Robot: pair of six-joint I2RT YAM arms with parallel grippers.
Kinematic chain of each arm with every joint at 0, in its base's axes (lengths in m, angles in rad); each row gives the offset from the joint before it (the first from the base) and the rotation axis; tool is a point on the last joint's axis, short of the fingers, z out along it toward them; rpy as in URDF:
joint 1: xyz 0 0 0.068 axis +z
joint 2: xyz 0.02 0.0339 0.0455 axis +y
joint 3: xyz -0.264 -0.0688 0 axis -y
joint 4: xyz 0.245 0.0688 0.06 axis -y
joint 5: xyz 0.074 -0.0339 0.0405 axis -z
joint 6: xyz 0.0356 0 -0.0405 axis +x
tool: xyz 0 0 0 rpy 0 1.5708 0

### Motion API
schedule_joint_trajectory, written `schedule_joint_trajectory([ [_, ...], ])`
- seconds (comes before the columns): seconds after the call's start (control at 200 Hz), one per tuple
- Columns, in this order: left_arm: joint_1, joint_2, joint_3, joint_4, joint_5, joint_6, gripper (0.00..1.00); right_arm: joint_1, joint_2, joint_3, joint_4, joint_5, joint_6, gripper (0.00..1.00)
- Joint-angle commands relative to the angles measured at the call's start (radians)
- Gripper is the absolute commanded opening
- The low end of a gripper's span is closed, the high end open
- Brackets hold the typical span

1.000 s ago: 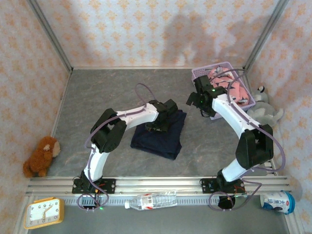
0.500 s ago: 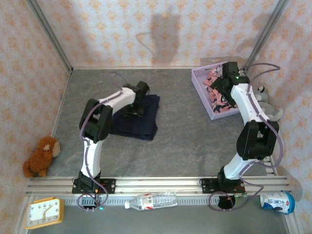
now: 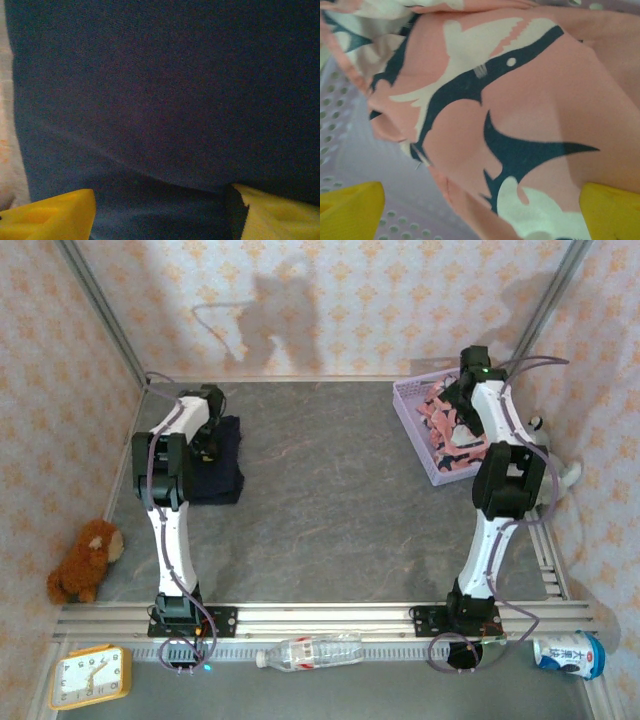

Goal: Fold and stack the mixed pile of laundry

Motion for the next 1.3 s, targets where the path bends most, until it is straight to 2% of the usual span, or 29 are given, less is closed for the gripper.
schedule_joint_trajectory([
  [0.0, 0.045, 0.045, 0.018, -0.059, -0.102, 0.068, 0.7, -0.002, 0.039, 0.032, -0.1, 0.019, 0.097, 0.99],
  [0.2, 0.123, 0.033, 0.014, -0.058, -0.138, 0.083, 0.71, -0.002, 0.113, 0.01, -0.059, -0.073, 0.111, 1.0],
  [0.26, 0.129, 0.01, 0.02, -0.058, -0.113, 0.078, 0.71, -0.002, 0.127, 0.006, -0.022, -0.107, 0.101, 0.91],
  [0.3, 0.128, -0.004, 0.032, -0.065, -0.085, 0.068, 0.72, -0.002, 0.13, 0.006, 0.0, -0.126, 0.098, 0.8],
  [0.33, 0.129, -0.017, 0.046, -0.076, -0.063, 0.052, 0.73, -0.002, 0.129, 0.009, 0.015, -0.142, 0.095, 0.64],
  [0.345, 0.129, -0.024, 0.054, -0.081, -0.051, 0.041, 0.92, -0.002, 0.128, 0.013, 0.021, -0.146, 0.092, 0.54],
  [0.36, 0.129, -0.032, 0.062, -0.085, -0.038, 0.035, 0.99, -0.002, 0.127, 0.018, 0.023, -0.151, 0.09, 0.46],
  [0.445, 0.129, -0.094, 0.091, -0.096, 0.044, -0.012, 1.0, -0.002, 0.103, 0.059, 0.033, -0.173, 0.06, 0.09],
  [0.48, 0.129, -0.131, 0.095, -0.09, 0.089, -0.027, 1.0, -0.001, 0.09, 0.077, 0.031, -0.18, 0.049, 0.0],
  [0.661, 0.113, -0.327, 0.061, -0.002, 0.336, -0.095, 1.0, -0.002, -0.048, 0.161, 0.036, -0.236, -0.026, 0.0],
  [0.816, 0.043, -0.464, 0.035, 0.035, 0.398, -0.118, 1.0, 0.002, -0.187, 0.234, 0.011, -0.3, -0.049, 0.0],
  [0.951, -0.01, -0.615, -0.092, 0.123, 0.496, -0.159, 1.0, 0.033, -0.291, 0.288, 0.015, -0.46, -0.029, 0.0],
  [1.026, -0.022, -0.695, -0.188, 0.175, 0.56, -0.213, 1.0, 0.074, -0.328, 0.328, 0.021, -0.569, 0.003, 0.0],
  [1.106, -0.024, -0.778, -0.285, 0.212, 0.612, -0.272, 1.0, 0.141, -0.355, 0.365, 0.022, -0.628, 0.03, 0.0],
  [1.196, -0.024, -0.874, -0.378, 0.23, 0.613, -0.298, 1.0, 0.224, -0.393, 0.354, 0.011, -0.635, 0.058, 0.0],
  [1.296, -0.024, -0.972, -0.45, 0.219, 0.597, -0.3, 1.0, 0.321, -0.468, 0.249, 0.028, -0.596, 0.072, 0.0],
])
